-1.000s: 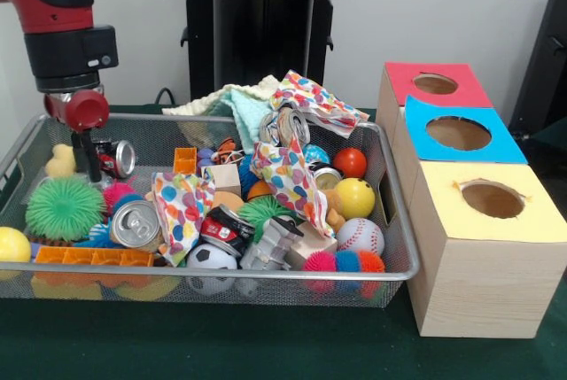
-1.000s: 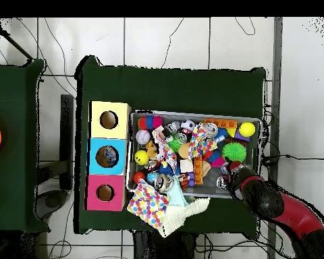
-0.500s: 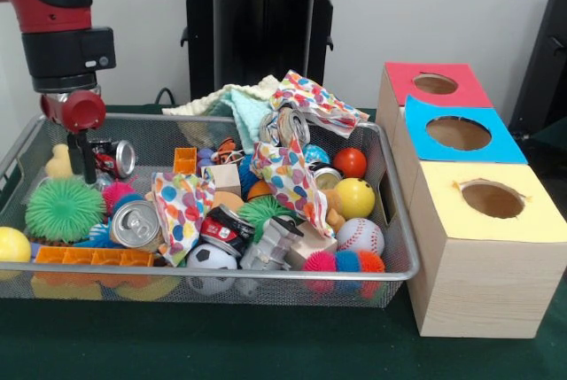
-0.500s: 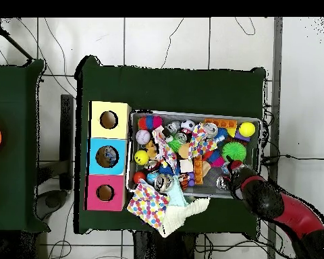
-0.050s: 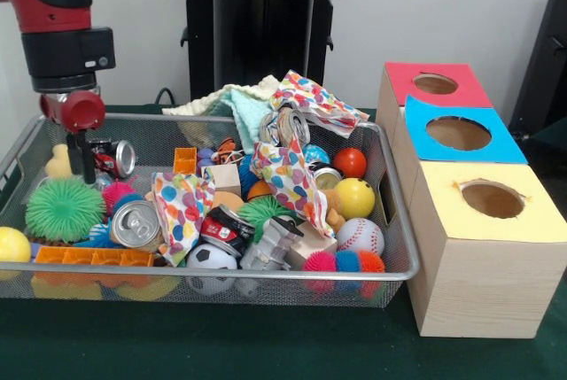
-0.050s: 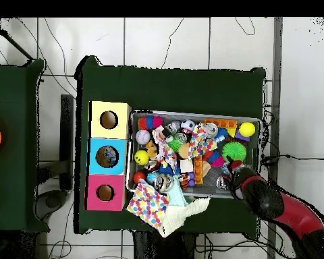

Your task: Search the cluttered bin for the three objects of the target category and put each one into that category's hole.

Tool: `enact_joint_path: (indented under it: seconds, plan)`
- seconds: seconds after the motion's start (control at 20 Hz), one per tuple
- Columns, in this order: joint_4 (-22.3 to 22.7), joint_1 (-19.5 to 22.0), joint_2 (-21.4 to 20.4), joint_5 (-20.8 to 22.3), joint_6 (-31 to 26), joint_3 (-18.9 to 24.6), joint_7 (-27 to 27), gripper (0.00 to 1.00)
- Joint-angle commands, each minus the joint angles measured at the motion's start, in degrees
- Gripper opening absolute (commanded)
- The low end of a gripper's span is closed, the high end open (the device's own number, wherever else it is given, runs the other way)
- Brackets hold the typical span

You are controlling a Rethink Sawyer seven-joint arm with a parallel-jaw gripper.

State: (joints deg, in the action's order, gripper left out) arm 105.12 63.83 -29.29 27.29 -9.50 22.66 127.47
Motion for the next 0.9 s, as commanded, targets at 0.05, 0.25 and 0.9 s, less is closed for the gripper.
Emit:
enact_joint_path:
  seconds: [0.05, 0.25, 0.9]
  plan:
    - [-5.1, 0.1, 1.3, 3.4, 0.4, 0.8, -2.4, 1.0]
    - [-5.5, 0.2, 1.3, 3.5, 0.3, 0.4, -2.4, 1.0]
    - [-5.6, 0.6, 1.3, 3.3, -0.9, 0.1, -2.8, 1.0]
